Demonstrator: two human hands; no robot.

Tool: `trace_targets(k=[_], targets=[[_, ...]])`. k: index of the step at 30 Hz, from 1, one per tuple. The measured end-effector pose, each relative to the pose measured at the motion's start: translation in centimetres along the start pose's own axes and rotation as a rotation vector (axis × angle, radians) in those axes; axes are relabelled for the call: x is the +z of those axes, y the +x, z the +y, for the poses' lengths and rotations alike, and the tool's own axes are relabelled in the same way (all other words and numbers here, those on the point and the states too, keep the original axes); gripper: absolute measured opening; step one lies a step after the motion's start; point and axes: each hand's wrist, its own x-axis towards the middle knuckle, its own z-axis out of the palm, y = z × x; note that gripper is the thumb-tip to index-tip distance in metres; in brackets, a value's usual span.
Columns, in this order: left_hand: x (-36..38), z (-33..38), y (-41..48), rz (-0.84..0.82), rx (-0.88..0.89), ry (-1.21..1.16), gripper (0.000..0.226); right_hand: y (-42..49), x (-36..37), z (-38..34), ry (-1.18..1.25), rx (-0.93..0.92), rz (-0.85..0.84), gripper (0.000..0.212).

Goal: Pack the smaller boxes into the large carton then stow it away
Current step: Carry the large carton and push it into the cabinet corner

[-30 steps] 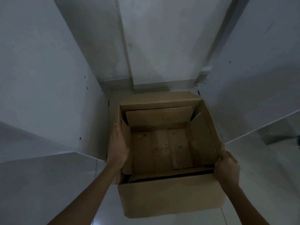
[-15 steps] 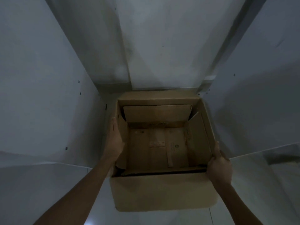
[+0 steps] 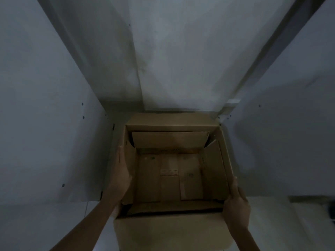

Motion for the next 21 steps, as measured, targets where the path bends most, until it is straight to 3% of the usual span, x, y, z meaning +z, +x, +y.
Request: trace_targets(k=[15,21], targets=[[-0.9,0.8,-0.6,0.0,0.005,0.009,0.099,0.1,-0.1,0.8,0.047,-0.063,0.002,0.068],[-1.3,-0.4,-0.6,0.049,0.083,0.118,0.087,0.7,0.4,1.9,-0.106,-0.081,-0.039,0.075]])
